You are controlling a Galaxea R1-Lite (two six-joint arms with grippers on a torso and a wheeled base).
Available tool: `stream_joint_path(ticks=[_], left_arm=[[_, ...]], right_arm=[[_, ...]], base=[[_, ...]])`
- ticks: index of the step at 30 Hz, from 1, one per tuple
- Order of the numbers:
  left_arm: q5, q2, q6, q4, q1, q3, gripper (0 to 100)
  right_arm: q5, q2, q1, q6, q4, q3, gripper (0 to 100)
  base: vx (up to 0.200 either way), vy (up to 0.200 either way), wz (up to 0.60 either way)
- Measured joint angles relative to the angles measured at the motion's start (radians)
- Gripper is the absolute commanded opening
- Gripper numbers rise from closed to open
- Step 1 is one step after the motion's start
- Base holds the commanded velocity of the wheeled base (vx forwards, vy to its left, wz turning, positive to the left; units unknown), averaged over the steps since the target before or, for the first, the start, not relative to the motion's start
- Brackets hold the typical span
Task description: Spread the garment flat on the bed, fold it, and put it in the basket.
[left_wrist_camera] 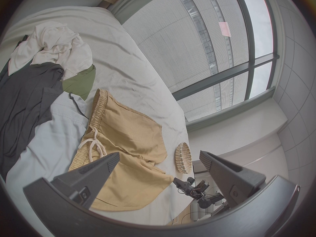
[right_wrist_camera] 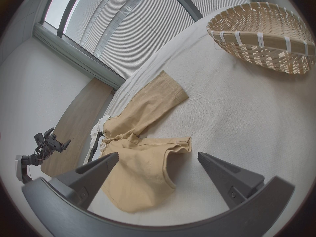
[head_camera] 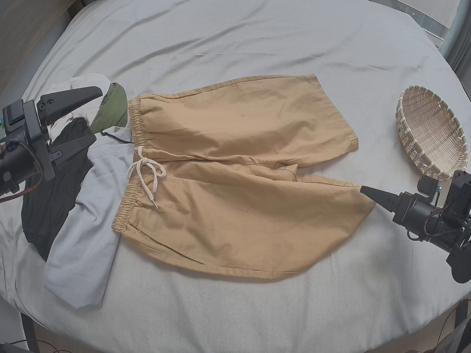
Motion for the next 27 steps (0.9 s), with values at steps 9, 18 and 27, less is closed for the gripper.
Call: stream_joint_path(ticks=[9, 18, 27], left_arm=[[-0.001, 0.0, -0.001, -0.074, -0.001, 0.047, 100], [-0.002, 0.002, -0.002, -0.096, 0.0, 0.069, 100], [-0.002, 0.002, -0.001, -0.097, -0.001, 0.072, 100]], right_arm=[[-0.039, 0.072, 0.018, 0.198, 0.01, -0.073, 100], [-0.092, 0.134, 0.039, 0.31, 0.025, -0.157, 0], [-0.103, 0.147, 0.057, 0.32, 0.03, -0.173, 0]], base=[[0.0, 0.0, 0.0], [0.0, 0.0, 0.0], [0.0, 0.0, 0.0]])
